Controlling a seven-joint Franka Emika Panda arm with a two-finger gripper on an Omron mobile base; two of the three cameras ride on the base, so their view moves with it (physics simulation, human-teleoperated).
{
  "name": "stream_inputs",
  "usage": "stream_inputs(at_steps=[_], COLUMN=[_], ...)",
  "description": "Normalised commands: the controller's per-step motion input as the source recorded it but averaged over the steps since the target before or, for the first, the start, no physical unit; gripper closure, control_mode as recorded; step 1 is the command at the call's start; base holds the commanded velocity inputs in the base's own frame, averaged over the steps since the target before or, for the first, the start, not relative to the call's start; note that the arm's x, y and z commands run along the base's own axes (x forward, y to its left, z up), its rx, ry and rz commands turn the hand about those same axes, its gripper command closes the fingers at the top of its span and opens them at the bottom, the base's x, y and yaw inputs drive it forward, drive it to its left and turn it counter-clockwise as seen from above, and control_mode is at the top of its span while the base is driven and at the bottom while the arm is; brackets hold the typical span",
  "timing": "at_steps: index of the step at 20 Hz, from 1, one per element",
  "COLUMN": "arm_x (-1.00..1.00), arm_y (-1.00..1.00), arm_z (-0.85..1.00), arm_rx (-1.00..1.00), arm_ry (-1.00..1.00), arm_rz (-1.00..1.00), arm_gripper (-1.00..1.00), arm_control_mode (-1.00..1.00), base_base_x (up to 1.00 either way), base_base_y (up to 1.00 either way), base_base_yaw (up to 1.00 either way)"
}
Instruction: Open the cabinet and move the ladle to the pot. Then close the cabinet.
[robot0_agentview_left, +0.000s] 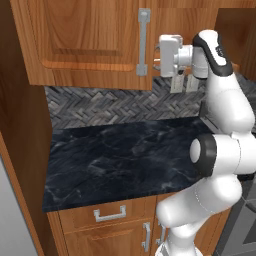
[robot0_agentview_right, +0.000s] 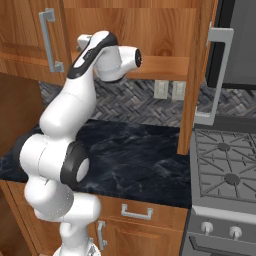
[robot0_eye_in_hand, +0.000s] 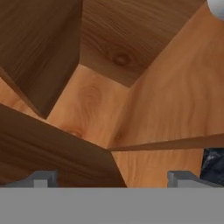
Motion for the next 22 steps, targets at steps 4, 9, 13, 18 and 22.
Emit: stream_inputs(at_steps=[4, 9, 13, 18, 22], arm_x=[0.0, 0.0, 0.0, -0.14, -0.41], arm_y=[0.3, 0.37, 0.38, 0.24, 0.08], arm_z=[0.0, 0.0, 0.0, 0.0, 0.0], arm_rx=[0.0, 0.0, 0.0, 0.0, 0.0], arm_ry=[0.0, 0.0, 0.0, 0.0, 0.0], arm_rz=[0.06, 0.08, 0.08, 0.08, 0.13], arm_gripper=[-1.0, -1.0, -1.0, -1.0, -1.0], arm_control_mode=[-1.0, -1.0, -1.0, -1.0, -1.0], base_base_x=[0.0, 0.0, 0.0, 0.0, 0.0], base_base_y=[0.0, 0.0, 0.0, 0.0, 0.0], base_base_yaw=[0.0, 0.0, 0.0, 0.0, 0.0])
